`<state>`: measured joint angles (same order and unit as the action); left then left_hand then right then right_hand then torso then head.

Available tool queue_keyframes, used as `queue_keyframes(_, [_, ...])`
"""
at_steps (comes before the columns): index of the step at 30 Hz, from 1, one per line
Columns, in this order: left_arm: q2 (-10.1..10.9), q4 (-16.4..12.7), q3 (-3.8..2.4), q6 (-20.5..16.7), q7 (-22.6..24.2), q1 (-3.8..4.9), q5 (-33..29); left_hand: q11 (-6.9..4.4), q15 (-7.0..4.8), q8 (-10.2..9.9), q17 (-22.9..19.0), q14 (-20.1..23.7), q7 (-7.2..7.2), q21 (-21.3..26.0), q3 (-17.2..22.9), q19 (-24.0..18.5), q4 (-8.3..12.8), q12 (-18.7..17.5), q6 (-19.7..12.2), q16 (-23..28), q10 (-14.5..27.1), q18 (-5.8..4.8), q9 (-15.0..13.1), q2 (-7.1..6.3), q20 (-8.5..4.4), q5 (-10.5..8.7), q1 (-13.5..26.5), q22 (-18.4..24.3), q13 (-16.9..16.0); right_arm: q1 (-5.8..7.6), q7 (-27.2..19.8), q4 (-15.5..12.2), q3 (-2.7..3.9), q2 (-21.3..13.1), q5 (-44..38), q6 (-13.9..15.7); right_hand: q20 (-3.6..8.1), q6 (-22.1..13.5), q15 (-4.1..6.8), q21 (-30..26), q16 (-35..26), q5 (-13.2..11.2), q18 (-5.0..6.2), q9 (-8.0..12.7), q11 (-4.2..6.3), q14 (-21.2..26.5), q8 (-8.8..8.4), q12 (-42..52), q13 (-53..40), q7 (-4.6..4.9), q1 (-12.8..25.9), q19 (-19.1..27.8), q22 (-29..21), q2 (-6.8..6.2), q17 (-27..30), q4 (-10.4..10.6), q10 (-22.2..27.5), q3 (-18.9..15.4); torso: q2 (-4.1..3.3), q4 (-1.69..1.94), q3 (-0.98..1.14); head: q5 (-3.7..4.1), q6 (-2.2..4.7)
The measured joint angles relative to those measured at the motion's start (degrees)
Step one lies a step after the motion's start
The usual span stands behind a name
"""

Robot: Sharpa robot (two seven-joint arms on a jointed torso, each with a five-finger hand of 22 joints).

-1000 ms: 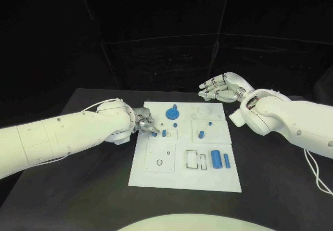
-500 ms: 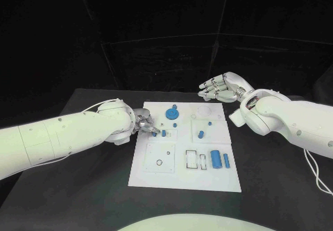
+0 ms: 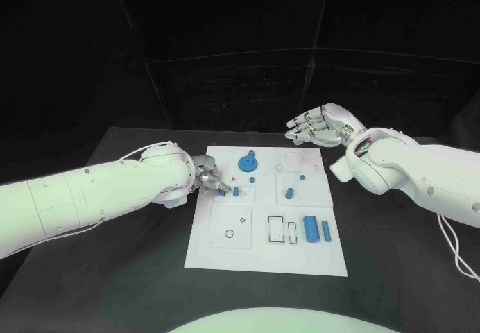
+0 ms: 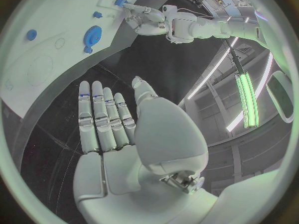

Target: Assemble the parts on the task board

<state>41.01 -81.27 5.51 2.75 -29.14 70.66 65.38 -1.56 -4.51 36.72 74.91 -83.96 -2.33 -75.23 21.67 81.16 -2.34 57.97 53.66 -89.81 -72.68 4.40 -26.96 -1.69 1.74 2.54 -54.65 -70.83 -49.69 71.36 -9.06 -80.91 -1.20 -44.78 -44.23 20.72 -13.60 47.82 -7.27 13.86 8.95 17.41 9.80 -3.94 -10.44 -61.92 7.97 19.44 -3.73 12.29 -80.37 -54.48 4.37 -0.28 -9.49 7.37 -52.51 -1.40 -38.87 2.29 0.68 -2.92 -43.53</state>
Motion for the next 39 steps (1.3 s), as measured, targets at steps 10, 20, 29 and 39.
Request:
queue_keyframes(10, [0.11, 0.12, 0.03, -0.86, -0.02, -0.04, -0.34, 0.36, 0.0, -0.3, 0.0, 0.0, -0.58, 0.0, -3.91, 0.16, -3.13, -0.91, -0.71, 0.0, 1.21, 0.0, 0.07, -1.08, -0.16, -0.01, 4.4, -0.02, 1.58, 0.0, 0.0, 0.05, 0.0, 0.03, 0.0, -0.04, 0.0, 0.0, 0.0, 0.0, 0.0, 0.0, 0.0, 0.0, 0.0, 0.0, 0.0, 0.0, 0.0, 0.0, 0.0, 0.0, 0.01, 0.0, 0.0, 0.0, 0.0, 0.0, 0.01, 0.02, -0.01, 0.0, 0.03])
queue_keyframes(20, [0.98, -0.06, -0.03, -3.87, 0.47, 0.03, -3.7, 1.36, 0.43, -3.01, 0.0, -0.01, -1.94, 0.2, -8.4, 0.17, -6.2, -2.72, -4.04, 0.0, 2.77, 0.0, 1.89, -0.65, 0.25, -0.01, 5.43, 0.03, 4.31, 0.0, 0.0, 0.11, 0.0, 0.06, 0.0, -0.08, 0.0, 0.0, 0.0, 0.0, 0.0, 0.0, 0.0, 0.0, 0.0, 0.0, 0.0, 0.0, -0.01, 0.0, 0.0, 0.0, 0.01, 0.0, -0.01, 0.0, 0.0, 0.0, 0.02, 0.03, -0.03, 0.04, -0.09])
queue_keyframes(29, [2.07, -0.46, 0.01, -8.25, 5.07, -0.08, -6.93, 2.7, 1.51, -3.31, 0.0, -0.02, -2.93, 10.51, -11.11, -5.83, -5.19, -8.88, -5.85, 4.53, 9.17, 1.98, 2.63, -0.16, 1.41, -0.01, 0.17, 11.45, 10.6, 0.0, -0.01, 0.04, 0.0, 0.08, 0.0, -0.13, 0.0, 0.0, 0.0, 0.0, 0.0, 0.0, 0.0, 0.0, 0.0, 0.0, 0.0, 0.0, -0.01, 0.01, 0.0, 0.0, 0.02, 0.0, -0.01, 0.0, 0.0, 0.0, 0.01, 0.03, -0.01, 0.05, 0.09])
queue_keyframes(39, [0.63, 0.72, 0.01, -15.91, 20.68, -0.08, -9.21, 5.81, 4.25, -7.17, -10.46, 6.58, -5.97, 31.6, -4.29, -17.41, 7.07, -19.84, -10.26, 23.46, 21.36, 5.36, 6.33, -0.92, 3.89, 0.15, -20.22, 31.7, 18.39, 0.0, -0.01, 0.16, 0.0, 0.01, 0.0, -0.15, 0.0, 0.01, 0.0, 0.0, 0.0, 0.0, 0.0, 0.0, 0.0, 0.0, 0.0, 0.0, -0.01, 0.0, 0.0, 0.0, 0.01, 0.0, 0.0, 0.0, 0.0, 0.0, 0.0, -0.03, 0.03, 0.44, 0.58])
